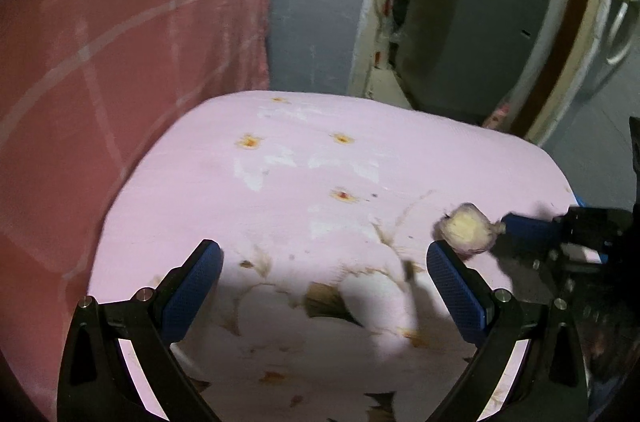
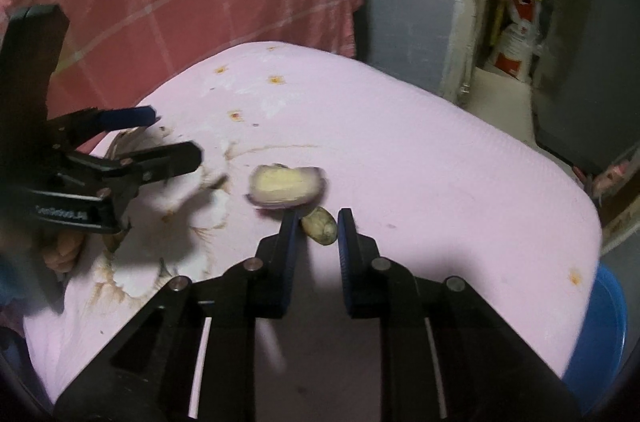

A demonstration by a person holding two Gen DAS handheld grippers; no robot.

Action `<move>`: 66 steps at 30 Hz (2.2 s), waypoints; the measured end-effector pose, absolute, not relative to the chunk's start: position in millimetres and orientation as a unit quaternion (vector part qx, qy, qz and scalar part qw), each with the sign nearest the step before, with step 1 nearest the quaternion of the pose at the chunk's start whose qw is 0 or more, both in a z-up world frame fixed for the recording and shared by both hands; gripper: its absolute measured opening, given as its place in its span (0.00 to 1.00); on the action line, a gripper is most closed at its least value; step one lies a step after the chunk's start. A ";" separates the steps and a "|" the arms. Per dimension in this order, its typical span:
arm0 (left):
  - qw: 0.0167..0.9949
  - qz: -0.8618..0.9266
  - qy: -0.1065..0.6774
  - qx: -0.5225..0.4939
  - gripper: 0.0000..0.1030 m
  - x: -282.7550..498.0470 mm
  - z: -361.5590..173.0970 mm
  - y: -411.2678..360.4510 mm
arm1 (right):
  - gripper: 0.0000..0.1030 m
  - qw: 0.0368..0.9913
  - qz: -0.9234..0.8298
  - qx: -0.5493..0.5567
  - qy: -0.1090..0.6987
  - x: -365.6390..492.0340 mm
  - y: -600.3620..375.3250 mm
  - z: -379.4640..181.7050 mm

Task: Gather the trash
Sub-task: 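Grasp the yellowish food lump with the left tool while the right tool grasps a small tan scrap, then lift both held scraps and carry them over the blue bucket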

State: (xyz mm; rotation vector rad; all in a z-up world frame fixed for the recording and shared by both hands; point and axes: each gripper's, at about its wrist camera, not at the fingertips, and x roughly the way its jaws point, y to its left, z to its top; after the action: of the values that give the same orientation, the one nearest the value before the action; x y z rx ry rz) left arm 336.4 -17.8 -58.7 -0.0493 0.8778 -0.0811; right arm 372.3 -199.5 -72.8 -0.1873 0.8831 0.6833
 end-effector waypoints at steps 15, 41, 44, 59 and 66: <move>0.881 -0.128 0.448 0.077 0.97 352.2 -66.0 -86.4 | 0.19 0.868 0.262 -0.024 0.421 383.9 -262.0 -66.7; 0.870 -0.122 0.472 0.069 0.26 354.9 -64.1 -112.7 | 0.19 0.904 0.211 0.008 0.372 352.1 -284.1 -56.8; 0.882 -0.127 0.452 0.046 0.26 352.8 -55.9 -113.1 | 0.19 0.918 0.202 0.025 0.340 343.4 -291.9 -47.5; 0.944 -0.169 0.278 -0.053 0.26 334.7 7.4 -142.0 | 0.19 0.976 0.148 0.085 0.137 296.1 -330.2 3.9; 0.953 -0.187 0.225 -0.075 0.26 329.4 29.0 -158.5 | 0.19 0.990 0.100 0.084 0.057 270.5 -352.9 20.8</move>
State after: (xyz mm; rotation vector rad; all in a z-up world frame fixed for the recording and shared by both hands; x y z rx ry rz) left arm 329.4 -158.5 29.0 -0.1523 0.4575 -0.3800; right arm 270.5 -352.9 20.8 0.1692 0.1145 0.2005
